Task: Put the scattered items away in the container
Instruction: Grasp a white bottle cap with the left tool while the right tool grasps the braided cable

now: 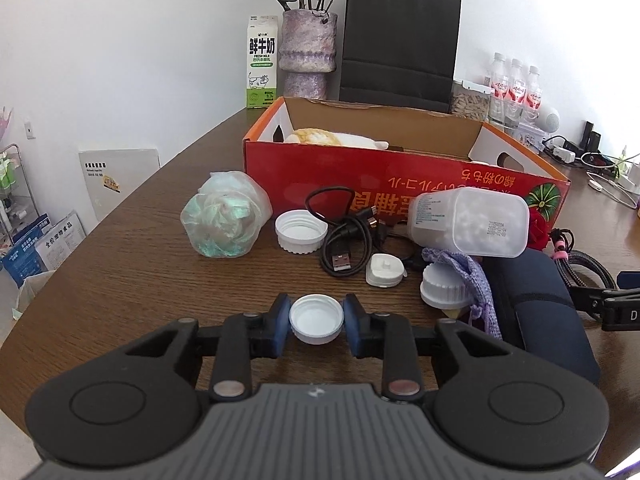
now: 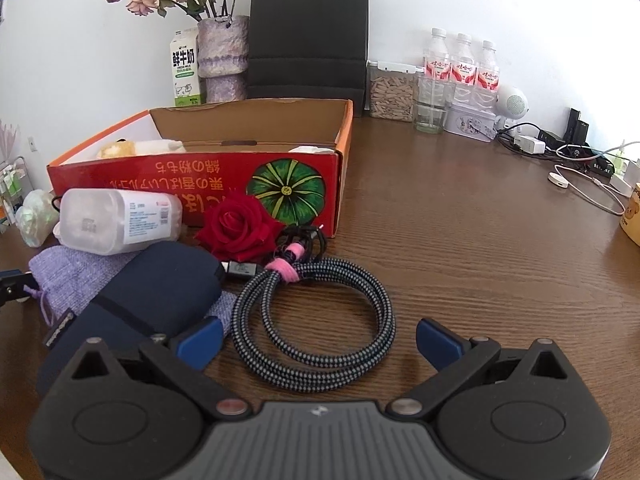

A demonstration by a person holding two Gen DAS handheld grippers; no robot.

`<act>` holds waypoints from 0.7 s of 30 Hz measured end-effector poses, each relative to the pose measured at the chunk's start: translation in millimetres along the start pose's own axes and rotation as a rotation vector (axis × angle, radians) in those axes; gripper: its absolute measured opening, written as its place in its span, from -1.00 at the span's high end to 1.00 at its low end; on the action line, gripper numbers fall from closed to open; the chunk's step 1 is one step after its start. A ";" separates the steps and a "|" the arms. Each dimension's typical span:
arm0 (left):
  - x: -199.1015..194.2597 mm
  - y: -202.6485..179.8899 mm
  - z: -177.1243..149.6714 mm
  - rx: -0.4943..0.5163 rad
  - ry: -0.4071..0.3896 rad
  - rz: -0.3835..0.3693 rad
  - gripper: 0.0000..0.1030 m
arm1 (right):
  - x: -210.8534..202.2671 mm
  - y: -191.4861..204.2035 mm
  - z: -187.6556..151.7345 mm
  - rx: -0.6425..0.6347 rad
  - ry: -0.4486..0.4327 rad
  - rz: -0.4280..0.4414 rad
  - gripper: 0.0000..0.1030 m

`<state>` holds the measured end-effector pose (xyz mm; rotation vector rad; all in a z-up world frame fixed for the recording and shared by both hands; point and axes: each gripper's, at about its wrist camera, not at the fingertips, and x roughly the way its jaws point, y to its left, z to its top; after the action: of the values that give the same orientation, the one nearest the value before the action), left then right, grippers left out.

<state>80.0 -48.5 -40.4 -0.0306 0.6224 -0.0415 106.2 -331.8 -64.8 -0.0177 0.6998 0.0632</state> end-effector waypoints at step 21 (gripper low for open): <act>0.2 6.1 1.7 0.001 0.001 0.019 0.44 | 0.9 -1.4 -1.9 0.034 -0.032 0.016 -0.70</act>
<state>81.3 -42.4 -39.4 -0.0242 0.6235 -0.0237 105.8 -333.2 -66.8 0.0212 0.6687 0.0664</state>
